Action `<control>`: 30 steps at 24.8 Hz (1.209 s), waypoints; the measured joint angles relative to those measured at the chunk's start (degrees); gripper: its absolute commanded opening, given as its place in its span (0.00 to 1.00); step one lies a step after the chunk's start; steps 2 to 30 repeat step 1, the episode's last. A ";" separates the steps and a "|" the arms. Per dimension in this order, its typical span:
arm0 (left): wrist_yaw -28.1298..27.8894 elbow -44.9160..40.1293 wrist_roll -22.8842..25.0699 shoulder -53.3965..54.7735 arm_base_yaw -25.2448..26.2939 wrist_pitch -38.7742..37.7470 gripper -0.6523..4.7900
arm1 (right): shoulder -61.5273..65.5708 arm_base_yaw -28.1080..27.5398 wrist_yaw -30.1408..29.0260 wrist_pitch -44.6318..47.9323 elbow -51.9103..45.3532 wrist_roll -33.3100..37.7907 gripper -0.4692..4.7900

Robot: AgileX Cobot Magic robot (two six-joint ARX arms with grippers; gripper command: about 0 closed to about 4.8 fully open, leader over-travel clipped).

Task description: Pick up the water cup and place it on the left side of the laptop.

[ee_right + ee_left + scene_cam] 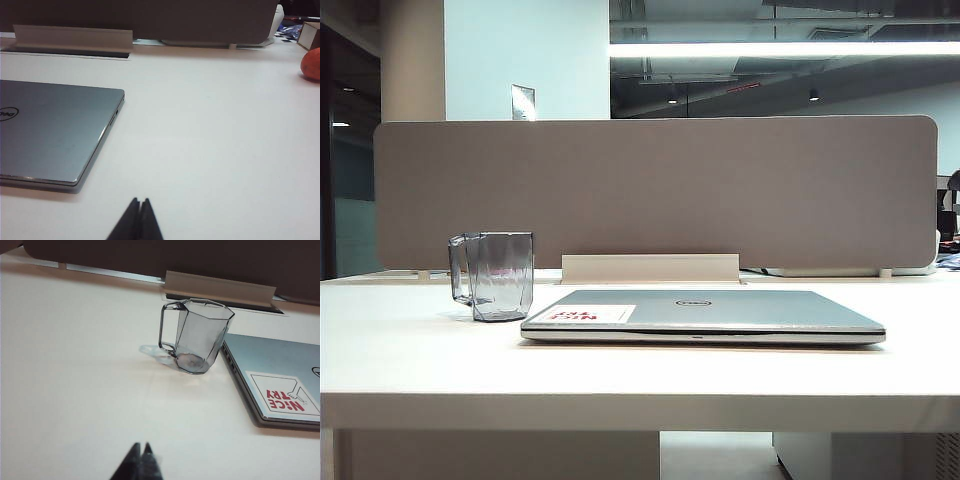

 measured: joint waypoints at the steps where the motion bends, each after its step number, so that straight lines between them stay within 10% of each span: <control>1: 0.00 0.00 0.00 0.00 0.00 0.00 0.11 | 0.00 0.00 0.02 0.00 0.00 0.00 0.08; 30: 0.00 0.00 0.00 0.00 0.00 0.00 0.11 | 0.00 0.00 0.02 0.00 0.00 0.00 0.08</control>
